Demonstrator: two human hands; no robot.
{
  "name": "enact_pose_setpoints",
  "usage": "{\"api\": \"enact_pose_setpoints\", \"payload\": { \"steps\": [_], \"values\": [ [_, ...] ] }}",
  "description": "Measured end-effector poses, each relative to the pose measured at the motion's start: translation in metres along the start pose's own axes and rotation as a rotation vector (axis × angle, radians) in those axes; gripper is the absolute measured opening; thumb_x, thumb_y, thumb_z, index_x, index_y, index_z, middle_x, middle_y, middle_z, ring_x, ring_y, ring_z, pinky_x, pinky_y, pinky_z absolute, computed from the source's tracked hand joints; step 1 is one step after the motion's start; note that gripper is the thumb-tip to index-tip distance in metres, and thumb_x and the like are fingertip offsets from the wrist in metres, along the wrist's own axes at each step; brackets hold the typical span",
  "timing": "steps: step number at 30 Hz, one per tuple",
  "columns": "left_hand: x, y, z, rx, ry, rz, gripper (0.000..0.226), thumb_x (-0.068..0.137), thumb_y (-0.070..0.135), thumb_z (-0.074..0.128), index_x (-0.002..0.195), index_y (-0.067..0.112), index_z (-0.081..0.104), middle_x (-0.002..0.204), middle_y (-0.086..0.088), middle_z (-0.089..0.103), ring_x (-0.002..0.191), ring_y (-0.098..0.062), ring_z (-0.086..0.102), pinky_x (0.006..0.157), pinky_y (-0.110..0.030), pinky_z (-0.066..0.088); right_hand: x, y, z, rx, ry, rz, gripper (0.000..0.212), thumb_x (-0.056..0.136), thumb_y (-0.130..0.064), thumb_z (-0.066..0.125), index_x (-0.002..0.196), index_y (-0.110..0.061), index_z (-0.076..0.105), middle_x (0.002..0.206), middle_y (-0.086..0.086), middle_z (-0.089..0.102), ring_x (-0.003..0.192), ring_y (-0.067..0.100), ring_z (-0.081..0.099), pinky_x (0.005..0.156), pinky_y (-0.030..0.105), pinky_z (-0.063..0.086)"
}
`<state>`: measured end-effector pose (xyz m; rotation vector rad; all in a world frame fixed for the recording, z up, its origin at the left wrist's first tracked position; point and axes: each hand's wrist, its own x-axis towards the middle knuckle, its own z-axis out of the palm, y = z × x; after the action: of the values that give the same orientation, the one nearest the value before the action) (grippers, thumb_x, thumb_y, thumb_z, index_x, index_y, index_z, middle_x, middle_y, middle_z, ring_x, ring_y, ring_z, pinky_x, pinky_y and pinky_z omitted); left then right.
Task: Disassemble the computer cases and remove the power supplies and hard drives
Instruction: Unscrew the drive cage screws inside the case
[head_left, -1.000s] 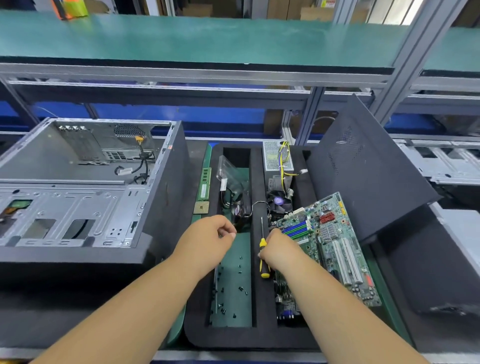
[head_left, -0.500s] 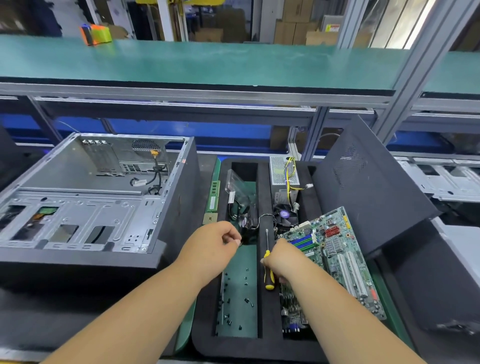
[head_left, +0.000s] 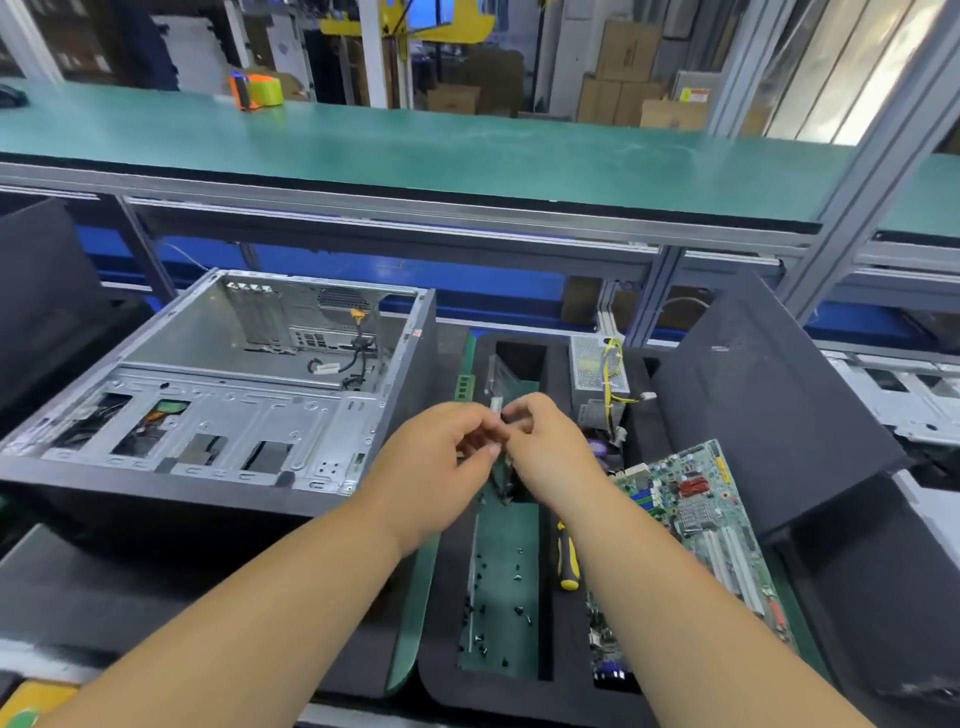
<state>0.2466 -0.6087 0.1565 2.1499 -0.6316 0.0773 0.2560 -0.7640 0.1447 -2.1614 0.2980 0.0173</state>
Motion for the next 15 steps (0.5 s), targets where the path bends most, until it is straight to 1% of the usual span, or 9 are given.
{"api": "enact_pose_setpoints", "payload": {
  "steps": [2,4,6,9,11,13,15],
  "values": [
    [-0.001,-0.003,-0.018,-0.005,0.030,0.012,0.022,0.089,0.013,0.062,0.098,0.033,0.068,0.091,0.015,0.064,0.089,-0.006,0.061,0.081,-0.030,0.052,0.000,-0.020,0.012,0.020,0.014,-0.064,0.018,0.091,-0.014,0.054,0.104,-0.025,0.059,0.091,-0.006,0.064,0.079,0.013,0.059,0.064,0.027,0.042],
    [-0.002,-0.007,-0.037,-0.036,0.059,0.008,0.021,0.088,0.010,0.062,0.096,0.029,0.067,0.088,0.012,0.065,0.086,-0.008,0.061,0.079,-0.034,0.052,0.001,-0.042,0.024,0.036,0.015,-0.110,0.021,0.090,-0.010,0.052,0.100,-0.028,0.058,0.093,-0.007,0.063,0.076,0.005,0.056,0.058,0.022,0.038],
    [-0.003,-0.014,-0.057,-0.063,0.092,-0.003,0.020,0.088,0.009,0.062,0.094,0.027,0.067,0.087,0.010,0.066,0.085,-0.009,0.061,0.080,-0.037,0.052,0.001,-0.063,0.037,0.040,0.004,-0.144,0.023,0.090,-0.010,0.050,0.099,-0.030,0.057,0.095,-0.008,0.063,0.079,0.001,0.055,0.058,0.022,0.037],
    [-0.007,-0.030,-0.092,-0.062,0.139,0.024,0.019,0.088,0.008,0.062,0.092,0.026,0.068,0.087,0.011,0.065,0.086,-0.010,0.060,0.080,-0.031,0.050,0.003,-0.089,0.060,0.040,0.000,-0.179,0.022,0.089,-0.013,0.052,0.099,-0.032,0.058,0.096,-0.012,0.062,0.083,0.003,0.056,0.061,0.024,0.038],
    [-0.010,-0.045,-0.120,-0.035,0.144,0.032,0.019,0.088,0.009,0.063,0.092,0.027,0.068,0.087,0.013,0.065,0.086,-0.009,0.060,0.080,-0.027,0.048,0.005,-0.107,0.078,0.038,0.002,-0.200,0.017,0.091,-0.018,0.056,0.101,-0.031,0.060,0.096,-0.012,0.063,0.085,0.006,0.059,0.064,0.024,0.041],
    [-0.014,-0.063,-0.148,-0.029,0.154,0.005,0.018,0.089,0.011,0.064,0.093,0.028,0.068,0.088,0.012,0.065,0.087,-0.008,0.060,0.080,-0.026,0.048,0.007,-0.127,0.098,0.049,0.008,-0.221,0.012,0.093,-0.022,0.058,0.100,-0.031,0.062,0.095,-0.013,0.063,0.086,0.009,0.061,0.067,0.025,0.044],
    [-0.018,-0.085,-0.178,-0.034,0.188,-0.013,0.018,0.089,0.010,0.064,0.093,0.027,0.068,0.089,0.011,0.066,0.088,-0.008,0.061,0.080,-0.024,0.049,0.010,-0.148,0.121,0.050,0.006,-0.250,0.008,0.093,-0.024,0.059,0.096,-0.031,0.062,0.091,-0.014,0.062,0.083,0.007,0.060,0.065,0.021,0.042]
  ]
}}
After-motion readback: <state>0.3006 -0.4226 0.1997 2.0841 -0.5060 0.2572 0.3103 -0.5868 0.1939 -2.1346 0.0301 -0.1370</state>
